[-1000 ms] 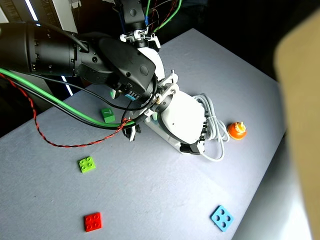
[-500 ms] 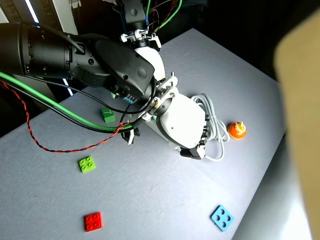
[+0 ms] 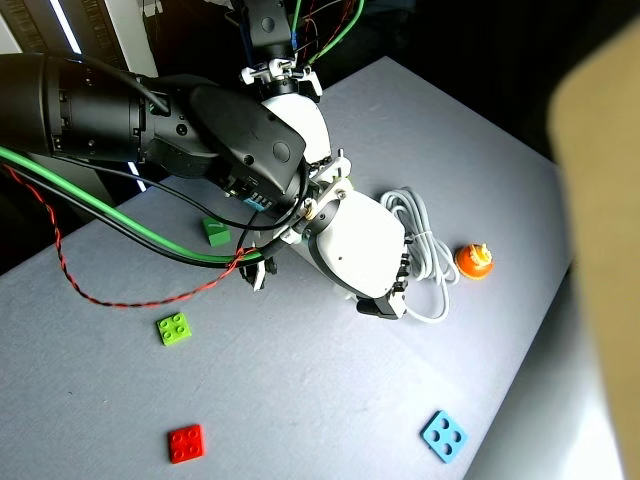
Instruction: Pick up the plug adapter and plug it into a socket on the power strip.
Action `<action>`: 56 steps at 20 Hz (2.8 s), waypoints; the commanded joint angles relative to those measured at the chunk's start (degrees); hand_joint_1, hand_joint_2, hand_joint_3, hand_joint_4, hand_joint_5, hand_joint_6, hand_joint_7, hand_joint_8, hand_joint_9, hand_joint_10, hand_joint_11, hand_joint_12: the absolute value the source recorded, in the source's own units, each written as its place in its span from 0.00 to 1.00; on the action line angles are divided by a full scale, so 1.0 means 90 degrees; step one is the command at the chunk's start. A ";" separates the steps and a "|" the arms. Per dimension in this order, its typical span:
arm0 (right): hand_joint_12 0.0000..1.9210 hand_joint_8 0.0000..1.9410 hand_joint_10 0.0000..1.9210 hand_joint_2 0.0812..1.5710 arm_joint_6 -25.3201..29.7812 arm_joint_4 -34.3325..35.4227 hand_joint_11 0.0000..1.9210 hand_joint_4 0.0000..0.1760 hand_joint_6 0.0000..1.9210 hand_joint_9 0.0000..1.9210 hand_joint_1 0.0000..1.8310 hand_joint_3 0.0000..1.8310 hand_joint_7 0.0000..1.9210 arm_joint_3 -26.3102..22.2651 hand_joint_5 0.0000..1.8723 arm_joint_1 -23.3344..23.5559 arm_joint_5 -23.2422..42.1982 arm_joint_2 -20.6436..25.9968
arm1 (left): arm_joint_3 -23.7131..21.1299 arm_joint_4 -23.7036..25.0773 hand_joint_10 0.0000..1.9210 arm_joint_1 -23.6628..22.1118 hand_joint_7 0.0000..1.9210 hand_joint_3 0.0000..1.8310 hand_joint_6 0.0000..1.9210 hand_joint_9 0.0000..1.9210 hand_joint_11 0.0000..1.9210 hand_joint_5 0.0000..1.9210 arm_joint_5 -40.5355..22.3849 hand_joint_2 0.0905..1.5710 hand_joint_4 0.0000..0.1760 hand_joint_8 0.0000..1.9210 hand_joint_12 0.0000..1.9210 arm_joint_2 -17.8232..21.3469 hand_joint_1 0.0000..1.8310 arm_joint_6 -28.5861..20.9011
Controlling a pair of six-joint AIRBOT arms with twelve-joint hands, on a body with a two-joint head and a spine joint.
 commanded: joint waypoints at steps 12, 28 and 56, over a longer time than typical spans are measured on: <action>0.90 0.72 0.69 0.75 0.0037 -0.0432 0.29 0.00 0.57 0.37 0.66 0.00 0.45 -0.0003 0.43 -0.0086 -0.0203 -0.0099 | -0.0032 -0.0114 0.00 0.0083 0.02 0.00 0.00 0.03 0.00 0.02 -0.0197 0.75 0.00 0.00 0.16 0.0101 0.00 -0.0003; 0.91 0.73 0.69 0.75 0.0136 -0.0691 0.28 0.00 0.57 0.36 0.66 0.00 0.44 0.0148 0.43 -0.0300 -0.0235 -0.0414 | -0.0045 -0.0116 0.00 0.0130 0.00 0.00 0.00 0.00 0.01 0.00 -0.0196 0.74 0.00 0.00 0.00 0.0121 0.00 -0.0017; 0.88 0.38 0.50 0.76 0.0116 -0.0794 0.21 0.00 0.67 0.34 0.60 0.00 0.41 -0.0003 0.41 -0.0347 -0.0214 -0.0222 | -0.0048 -0.0116 0.00 0.0156 0.00 0.00 0.00 0.00 0.01 0.00 -0.0198 0.75 0.00 0.00 0.01 0.0177 0.00 -0.0069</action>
